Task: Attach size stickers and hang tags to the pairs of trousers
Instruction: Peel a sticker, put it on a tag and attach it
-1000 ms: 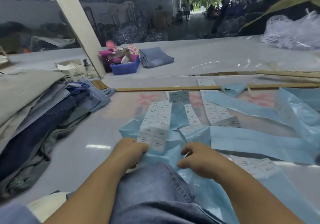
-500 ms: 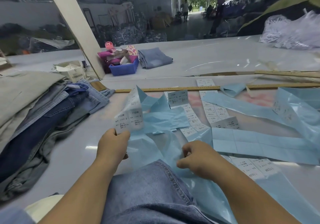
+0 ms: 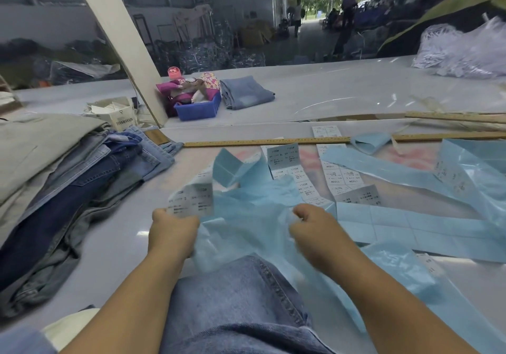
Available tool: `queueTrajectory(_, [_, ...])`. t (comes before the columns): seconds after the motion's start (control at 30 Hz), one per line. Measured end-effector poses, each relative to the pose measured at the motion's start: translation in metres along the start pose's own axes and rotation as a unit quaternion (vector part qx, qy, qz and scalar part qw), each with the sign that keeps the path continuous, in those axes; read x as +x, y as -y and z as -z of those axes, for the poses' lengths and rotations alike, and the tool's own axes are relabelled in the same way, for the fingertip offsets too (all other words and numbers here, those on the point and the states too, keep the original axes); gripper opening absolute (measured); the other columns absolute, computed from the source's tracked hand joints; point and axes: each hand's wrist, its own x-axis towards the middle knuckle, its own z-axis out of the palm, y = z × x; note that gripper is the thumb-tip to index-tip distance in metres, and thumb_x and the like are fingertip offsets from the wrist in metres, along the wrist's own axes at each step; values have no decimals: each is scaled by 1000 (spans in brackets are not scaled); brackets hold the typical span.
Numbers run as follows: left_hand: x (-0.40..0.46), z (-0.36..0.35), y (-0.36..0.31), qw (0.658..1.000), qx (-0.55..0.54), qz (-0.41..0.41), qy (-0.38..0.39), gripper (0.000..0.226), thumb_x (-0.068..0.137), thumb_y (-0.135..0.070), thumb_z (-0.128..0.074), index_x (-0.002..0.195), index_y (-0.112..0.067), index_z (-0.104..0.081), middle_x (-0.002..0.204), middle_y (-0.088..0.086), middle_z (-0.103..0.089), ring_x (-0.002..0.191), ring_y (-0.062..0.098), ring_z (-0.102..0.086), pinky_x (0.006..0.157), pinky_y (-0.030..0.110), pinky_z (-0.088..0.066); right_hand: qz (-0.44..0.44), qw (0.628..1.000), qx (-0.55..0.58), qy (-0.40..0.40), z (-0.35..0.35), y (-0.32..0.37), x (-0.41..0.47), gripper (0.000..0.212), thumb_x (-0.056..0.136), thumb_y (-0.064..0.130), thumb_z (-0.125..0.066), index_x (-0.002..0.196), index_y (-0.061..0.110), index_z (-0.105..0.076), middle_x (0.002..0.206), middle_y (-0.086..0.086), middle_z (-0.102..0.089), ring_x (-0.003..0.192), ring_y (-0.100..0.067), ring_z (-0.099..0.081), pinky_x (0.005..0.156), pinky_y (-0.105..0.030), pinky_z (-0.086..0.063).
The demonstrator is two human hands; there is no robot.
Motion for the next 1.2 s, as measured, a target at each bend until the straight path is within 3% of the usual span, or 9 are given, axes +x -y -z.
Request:
queueTrajectory(0.13, [1, 8, -1, 997, 24, 17, -73, 46, 79, -9, -59, 118, -13, -35, 96, 9, -53, 71, 24, -51, 66, 43, -56, -94, 981, -155, -63, 29, -4, 1, 26, 82, 36, -55, 65, 18, -48, 66, 1, -52, 62, -18, -50, 52, -29, -30])
queueTrajectory(0.3, [0, 10, 0, 993, 90, -4, -80, 68, 80, -5, -55, 141, -12, -24, 119, 17, -51, 95, 37, -53, 77, 43, -51, -130, 957, -256, 46, 32, 0, -8, 6, 76, 17, -52, 78, 20, -57, 76, 3, -58, 69, -17, -56, 58, -26, -44])
queueTrajectory(0.4, [-3, 8, 1, 978, 185, -74, -67, 75, 82, -5, -52, 147, -18, -17, 135, 20, -36, 110, 42, -49, 81, 43, -40, -121, 954, -264, 73, 31, 5, -10, 24, 83, 16, -47, 99, 20, -65, 96, -1, -65, 86, -20, -62, 77, -30, -54])
queueTrajectory(0.53, [-6, 7, 1, 974, 188, -129, -16, 54, 82, 1, -53, 132, -19, -47, 111, 9, -57, 95, 29, -52, 69, 31, -41, -90, 962, -254, 45, 27, 4, -10, 26, 84, 10, -44, 99, 21, -63, 98, -1, -63, 85, -21, -61, 78, -32, -53])
queueTrajectory(0.73, [-5, -4, 1, 980, 99, -166, 51, 50, 75, 6, -52, 109, -31, -49, 86, -17, -55, 84, 13, -53, 53, 17, -36, -96, 980, -165, 57, 15, -11, -2, 38, 85, 6, -41, 112, 27, -58, 90, 5, -54, 74, -18, -57, 60, -24, -40])
queueTrajectory(0.87, [0, -5, 2, 991, -8, -108, 79, 48, 77, 3, -66, 113, -22, -47, 103, 4, -63, 92, 23, -62, 69, 40, -55, -111, 989, -85, 58, 12, -16, 4, 32, 85, 3, -43, 100, 27, -60, 98, 1, -60, 73, -14, -58, 55, -22, -39])
queueTrajectory(1.0, [-4, -5, -5, 995, -46, -74, 54, 92, 77, -17, -81, 149, -16, -24, 129, 11, -49, 114, 32, -55, 91, 43, -48, -154, 983, 98, 18, 9, -16, 7, 32, 84, -5, -48, 90, 21, -65, 93, -5, -64, 80, -25, -61, 70, -29, -51])
queueTrajectory(1.13, [-31, -4, -26, 921, 155, -333, -127, 87, 75, -37, -79, 145, -13, -34, 144, 13, -36, 133, 32, -34, 112, 43, -26, -197, 915, 351, -14, 8, -6, 4, 30, 84, -11, -47, 99, 11, -63, 87, -16, -64, 62, -28, -58, 50, -27, -47])
queueTrajectory(1.2, [-52, -10, -34, 890, 137, -431, 48, 82, 68, -54, -75, 139, -28, -44, 135, -8, -45, 126, 9, -39, 107, 24, -30, -185, 891, 415, 10, 2, 1, 1, 27, 86, -9, -49, 100, 11, -61, 86, -17, -67, 57, -27, -62, 45, -26, -48])
